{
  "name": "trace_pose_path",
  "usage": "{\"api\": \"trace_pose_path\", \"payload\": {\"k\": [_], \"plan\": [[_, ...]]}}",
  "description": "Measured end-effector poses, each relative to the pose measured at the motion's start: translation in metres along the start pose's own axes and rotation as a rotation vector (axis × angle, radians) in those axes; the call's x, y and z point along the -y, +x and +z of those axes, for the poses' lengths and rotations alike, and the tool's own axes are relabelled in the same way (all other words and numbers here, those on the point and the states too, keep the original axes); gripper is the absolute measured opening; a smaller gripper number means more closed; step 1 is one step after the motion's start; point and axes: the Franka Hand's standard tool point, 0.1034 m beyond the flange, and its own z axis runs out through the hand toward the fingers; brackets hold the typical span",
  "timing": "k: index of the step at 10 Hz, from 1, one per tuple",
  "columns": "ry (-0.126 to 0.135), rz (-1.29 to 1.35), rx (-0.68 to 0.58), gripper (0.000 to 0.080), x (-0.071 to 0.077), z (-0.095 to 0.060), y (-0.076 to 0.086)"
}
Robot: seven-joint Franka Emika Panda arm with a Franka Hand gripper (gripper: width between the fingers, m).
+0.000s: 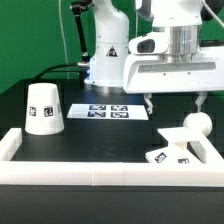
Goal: Assemble lamp
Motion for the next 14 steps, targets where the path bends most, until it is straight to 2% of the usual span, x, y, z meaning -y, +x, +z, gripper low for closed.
{"api": "trace_pose_path", "payload": {"k": [2, 4, 8, 9, 11, 14], "plan": [[0.006, 0.187, 0.022, 0.0699, 0.012, 0.0, -0.01], [0.01, 0.284, 0.034, 0.0699, 0.02, 0.002, -0.01], [0.013, 0.281, 0.024, 0.0699, 0.021, 0.002, -0.008], [0.024, 0.307, 0.016, 0.0699, 0.02, 0.003, -0.01], [0.028, 0.312, 0.013, 0.0699, 0.032, 0.008, -0.023], [0.031, 0.276, 0.01, 0.0699, 0.052, 0.011, -0.033]]}}
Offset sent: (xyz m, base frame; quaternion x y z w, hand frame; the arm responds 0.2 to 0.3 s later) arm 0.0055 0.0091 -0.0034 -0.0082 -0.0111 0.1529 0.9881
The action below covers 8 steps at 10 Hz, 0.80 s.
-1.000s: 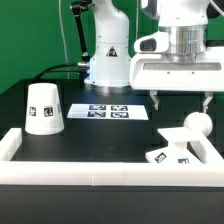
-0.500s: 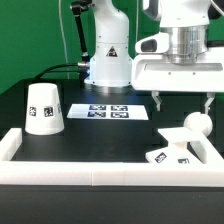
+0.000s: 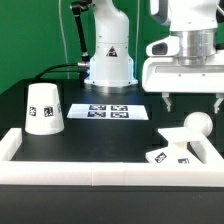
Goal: Assemble lamp
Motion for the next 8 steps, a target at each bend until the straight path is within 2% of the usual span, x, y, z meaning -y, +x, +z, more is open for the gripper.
{"api": "trace_pose_path", "payload": {"k": [3, 4, 5, 7, 8], "plan": [[-0.006, -0.01, 0.014, 0.0699, -0.0032, 0.0004, 0.0006], [-0.017, -0.021, 0.039, 0.0699, -0.0055, 0.0008, -0.0005], [-0.038, -0.027, 0.12, 0.0699, -0.0079, 0.0001, -0.0022], [-0.044, -0.029, 0.199, 0.0699, -0.0032, -0.0015, 0.0069], [-0.05, -0.028, 0.255, 0.0699, -0.0047, -0.0018, 0.0052]]}}
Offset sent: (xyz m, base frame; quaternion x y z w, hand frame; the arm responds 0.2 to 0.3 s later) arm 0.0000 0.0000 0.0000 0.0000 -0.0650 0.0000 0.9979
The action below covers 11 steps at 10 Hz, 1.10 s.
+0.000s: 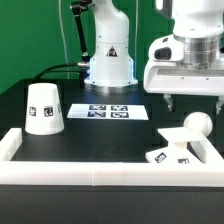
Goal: Assemble lamp
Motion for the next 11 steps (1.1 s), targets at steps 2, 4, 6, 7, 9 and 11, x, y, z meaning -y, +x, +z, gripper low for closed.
{"api": "trace_pose_path", "payload": {"k": [2, 4, 6, 7, 9, 11], "plan": [[0.005, 0.019, 0.101, 0.0699, -0.002, -0.003, 0.003], [-0.005, 0.038, 0.207, 0.0699, -0.007, -0.003, 0.004], [-0.022, 0.041, 0.313, 0.0699, -0.012, -0.001, 0.005], [-0.035, 0.04, 0.378, 0.0699, -0.011, -0.001, 0.002], [-0.039, 0.061, 0.432, 0.0699, -0.004, 0.0, 0.004], [-0.038, 0.056, 0.42, 0.0699, 0.006, 0.001, 0.002]]}}
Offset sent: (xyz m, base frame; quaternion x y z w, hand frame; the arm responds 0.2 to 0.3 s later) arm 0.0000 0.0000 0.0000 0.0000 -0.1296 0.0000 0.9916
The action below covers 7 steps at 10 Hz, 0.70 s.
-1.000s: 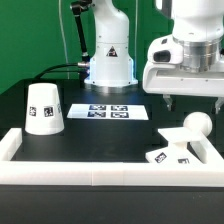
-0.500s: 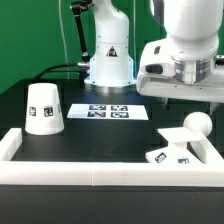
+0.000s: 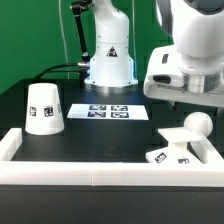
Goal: Assemble lamp
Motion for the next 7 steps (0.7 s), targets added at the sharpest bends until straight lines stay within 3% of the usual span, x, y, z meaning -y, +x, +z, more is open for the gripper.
{"api": "trace_pose_path", "payload": {"k": [3, 7], "plan": [[0.004, 0.004, -0.006, 0.0699, -0.001, 0.0, 0.002], [0.013, -0.006, -0.052, 0.0699, 0.005, 0.011, 0.004]]}}
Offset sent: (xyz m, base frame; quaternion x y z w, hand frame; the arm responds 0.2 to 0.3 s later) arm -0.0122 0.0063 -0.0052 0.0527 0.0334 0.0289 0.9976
